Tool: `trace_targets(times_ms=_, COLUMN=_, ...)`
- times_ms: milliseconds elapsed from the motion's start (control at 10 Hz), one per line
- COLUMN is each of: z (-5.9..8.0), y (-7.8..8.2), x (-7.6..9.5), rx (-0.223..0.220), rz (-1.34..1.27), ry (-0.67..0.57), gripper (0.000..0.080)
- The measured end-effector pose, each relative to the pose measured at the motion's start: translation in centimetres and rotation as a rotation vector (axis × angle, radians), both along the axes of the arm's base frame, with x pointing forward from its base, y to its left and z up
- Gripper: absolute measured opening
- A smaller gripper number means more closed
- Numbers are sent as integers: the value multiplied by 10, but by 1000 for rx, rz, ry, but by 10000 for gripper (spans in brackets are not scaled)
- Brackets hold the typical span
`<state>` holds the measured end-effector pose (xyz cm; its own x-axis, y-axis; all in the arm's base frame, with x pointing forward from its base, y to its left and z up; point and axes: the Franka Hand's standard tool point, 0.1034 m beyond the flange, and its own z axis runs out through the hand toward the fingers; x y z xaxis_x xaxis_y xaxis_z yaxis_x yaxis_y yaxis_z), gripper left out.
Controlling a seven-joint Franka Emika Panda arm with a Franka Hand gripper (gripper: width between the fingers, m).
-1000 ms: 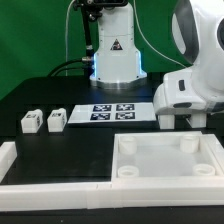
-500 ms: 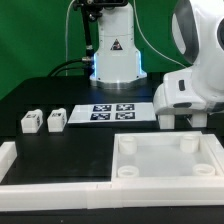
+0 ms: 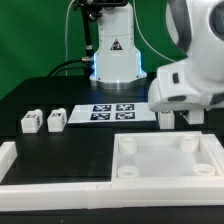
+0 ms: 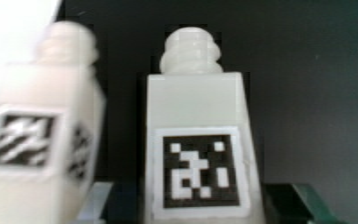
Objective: Assemble one leg
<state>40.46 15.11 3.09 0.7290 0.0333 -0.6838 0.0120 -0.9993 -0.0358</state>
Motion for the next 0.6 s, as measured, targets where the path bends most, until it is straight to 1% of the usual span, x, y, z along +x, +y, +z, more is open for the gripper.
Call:
trace_targets(times_ms=100, z=14, y=-8, x=8, rx=10, rz=3, ry=-7, gripper=291)
trace_targets(times_ms=200, z=30, y=-13, x=21, rx=27, rz=8, ry=-52, gripper=291)
trace_targets(times_ms=300, z=50, y=-18, x=40, rx=39, rz=3, ry=-140, gripper=291)
trace_targets(times_ms=400, z=71, y=-24, x=58, rx=49, rz=-3, ry=-263, gripper=291)
trace_targets(times_ms=500, z=91, y=-28, x=70, rx=49, rz=-6, ry=-355, gripper=291)
trace_targets(times_ms=600, z=111, y=-27, x=88, rx=49, rz=9, ry=-502, gripper=291)
